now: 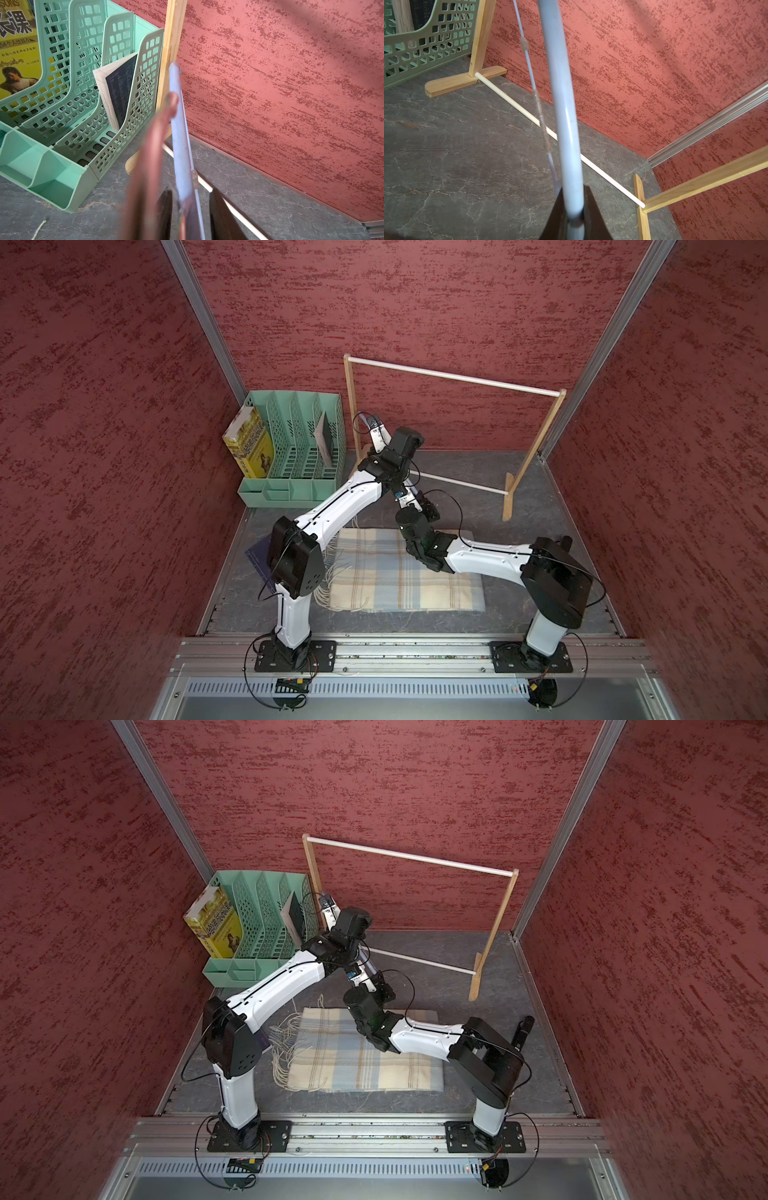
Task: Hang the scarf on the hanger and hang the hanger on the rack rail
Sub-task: Pick up the hanger from the clothesline.
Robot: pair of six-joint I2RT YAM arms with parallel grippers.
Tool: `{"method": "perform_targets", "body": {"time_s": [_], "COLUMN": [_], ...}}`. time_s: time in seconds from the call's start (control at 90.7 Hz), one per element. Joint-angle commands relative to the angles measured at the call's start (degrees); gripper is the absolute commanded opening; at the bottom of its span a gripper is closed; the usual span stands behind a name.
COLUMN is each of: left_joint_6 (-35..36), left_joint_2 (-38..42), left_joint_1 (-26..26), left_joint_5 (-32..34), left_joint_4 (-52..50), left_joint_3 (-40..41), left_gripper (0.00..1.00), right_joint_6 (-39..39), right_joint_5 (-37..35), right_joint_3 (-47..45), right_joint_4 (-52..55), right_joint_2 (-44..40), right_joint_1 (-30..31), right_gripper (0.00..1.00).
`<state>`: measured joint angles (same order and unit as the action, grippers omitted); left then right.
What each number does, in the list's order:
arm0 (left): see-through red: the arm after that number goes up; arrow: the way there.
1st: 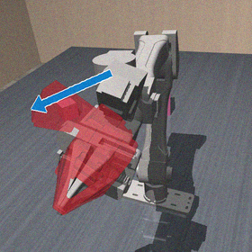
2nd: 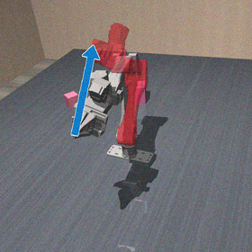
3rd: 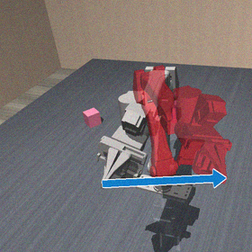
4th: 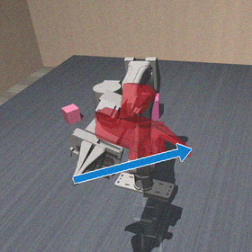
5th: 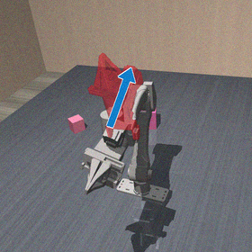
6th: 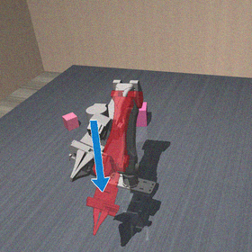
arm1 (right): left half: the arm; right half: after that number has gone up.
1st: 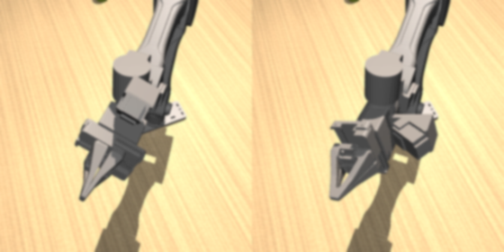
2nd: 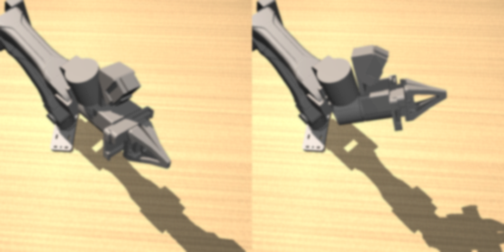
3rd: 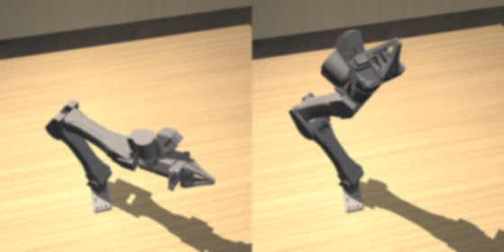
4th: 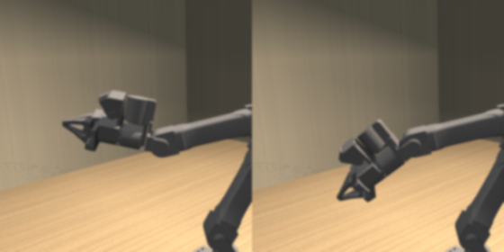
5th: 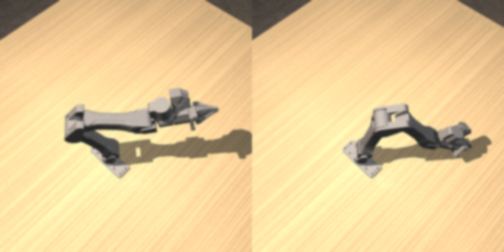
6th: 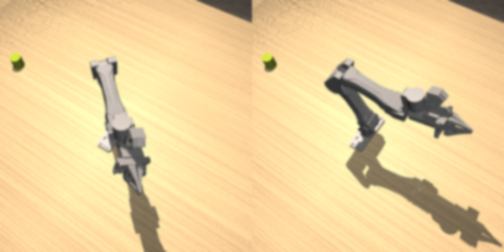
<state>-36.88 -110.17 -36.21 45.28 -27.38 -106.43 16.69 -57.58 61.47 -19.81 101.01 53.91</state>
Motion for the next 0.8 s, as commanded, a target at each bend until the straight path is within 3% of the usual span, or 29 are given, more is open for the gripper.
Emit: {"method": "perform_targets", "body": {"time_s": [0.0, 0.198, 0.353, 0.562, 0.672, 0.793], "left_joint_6": [1.1, 1.9, 2.4, 3.5, 5.3, 7.7], "left_joint_2": [-1.2, -0.9, -0.8, 0.2, 1.5, 4.3], "left_joint_1": [1.2, 1.3, 0.8, 0.0, -0.4, -0.4], "left_joint_5": [-1.6, -2.7, -3.5, -5.9, -7.1, -9.2], "left_joint_4": [-0.3, 0.2, 0.3, 0.8, 0.3, -1.0], "left_joint_3": [-1.3, -1.2, -0.8, 1.0, 2.8, 5.5], "left_gripper": [0.22, 0.06, 0.02, 0.00, 0.00, 0.00], "right_joint_6": [-2.5, -4.0, -7.4, -11.4, -15.1, -23.9], "right_joint_5": [0.0, -0.1, 0.1, 1.5, 1.4, 3.6], "right_joint_3": [1.1, 0.7, -0.6, -2.1, -3.5, -5.7], "right_joint_4": [-2.8, -1.4, 1.8, 8.2, 15.1, 30.7], "right_joint_2": [-2.2, -2.8, -5.1, -8.5, -13.3, -22.6], "right_joint_1": [-0.2, -0.3, -0.1, 0.0, 0.4, 1.0], "right_gripper": [0.00, 0.00, 0.00, 0.70, 0.84, 0.89]}}
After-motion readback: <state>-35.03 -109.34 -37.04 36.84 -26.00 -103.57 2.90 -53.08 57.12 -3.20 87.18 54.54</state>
